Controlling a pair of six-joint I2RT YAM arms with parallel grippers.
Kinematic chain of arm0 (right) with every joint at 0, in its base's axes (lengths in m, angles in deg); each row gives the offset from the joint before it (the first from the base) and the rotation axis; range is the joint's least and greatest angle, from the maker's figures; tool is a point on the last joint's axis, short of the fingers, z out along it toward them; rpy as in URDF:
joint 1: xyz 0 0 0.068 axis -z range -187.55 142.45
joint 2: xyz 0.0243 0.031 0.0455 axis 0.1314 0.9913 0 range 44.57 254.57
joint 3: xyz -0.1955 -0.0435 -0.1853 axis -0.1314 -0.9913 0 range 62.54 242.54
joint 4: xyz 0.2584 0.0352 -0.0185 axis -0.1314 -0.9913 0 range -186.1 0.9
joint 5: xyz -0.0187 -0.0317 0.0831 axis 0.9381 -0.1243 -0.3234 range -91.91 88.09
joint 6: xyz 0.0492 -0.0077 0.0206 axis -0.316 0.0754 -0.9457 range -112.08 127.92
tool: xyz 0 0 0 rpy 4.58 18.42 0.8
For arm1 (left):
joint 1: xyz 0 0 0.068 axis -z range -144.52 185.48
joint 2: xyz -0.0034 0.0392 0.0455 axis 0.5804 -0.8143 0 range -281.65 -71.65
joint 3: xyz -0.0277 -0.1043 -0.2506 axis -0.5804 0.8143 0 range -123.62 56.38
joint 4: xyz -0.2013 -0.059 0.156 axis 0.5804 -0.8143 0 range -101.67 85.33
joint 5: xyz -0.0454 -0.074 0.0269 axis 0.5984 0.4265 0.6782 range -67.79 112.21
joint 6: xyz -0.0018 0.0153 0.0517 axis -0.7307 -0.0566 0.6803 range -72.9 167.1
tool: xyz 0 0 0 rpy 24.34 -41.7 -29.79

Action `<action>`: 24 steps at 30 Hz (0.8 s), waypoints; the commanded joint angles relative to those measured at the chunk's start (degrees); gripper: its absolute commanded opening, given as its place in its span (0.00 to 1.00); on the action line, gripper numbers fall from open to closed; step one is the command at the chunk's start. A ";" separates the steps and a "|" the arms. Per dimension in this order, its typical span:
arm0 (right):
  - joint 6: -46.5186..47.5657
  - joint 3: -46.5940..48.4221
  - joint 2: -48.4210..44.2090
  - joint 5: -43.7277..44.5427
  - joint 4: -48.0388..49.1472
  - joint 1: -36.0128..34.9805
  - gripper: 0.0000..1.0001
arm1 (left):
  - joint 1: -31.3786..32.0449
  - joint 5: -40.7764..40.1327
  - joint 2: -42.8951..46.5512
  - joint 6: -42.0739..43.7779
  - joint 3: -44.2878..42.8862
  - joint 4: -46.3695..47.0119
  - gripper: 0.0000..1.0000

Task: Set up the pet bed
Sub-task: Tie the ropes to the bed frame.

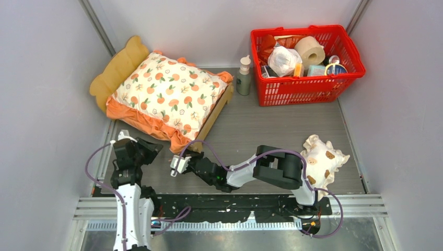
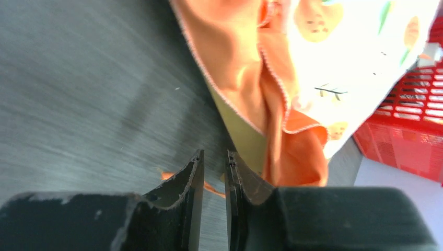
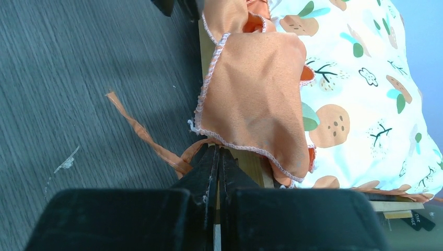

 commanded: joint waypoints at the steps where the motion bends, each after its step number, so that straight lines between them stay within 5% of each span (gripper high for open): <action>1: 0.12 0.02 -0.10 -0.61 3.82 0.30 0.05 | -0.62 13.71 1.44 2.97 3.48 14.07 0.25; 7: -1.32 -0.13 -0.11 -2.71 3.33 0.59 0.05 | -0.71 21.23 -0.80 -2.30 11.10 29.62 0.27; 24: -2.11 -0.14 -0.51 -3.93 2.95 0.95 0.05 | -0.86 26.67 -7.09 -8.71 14.26 34.65 0.36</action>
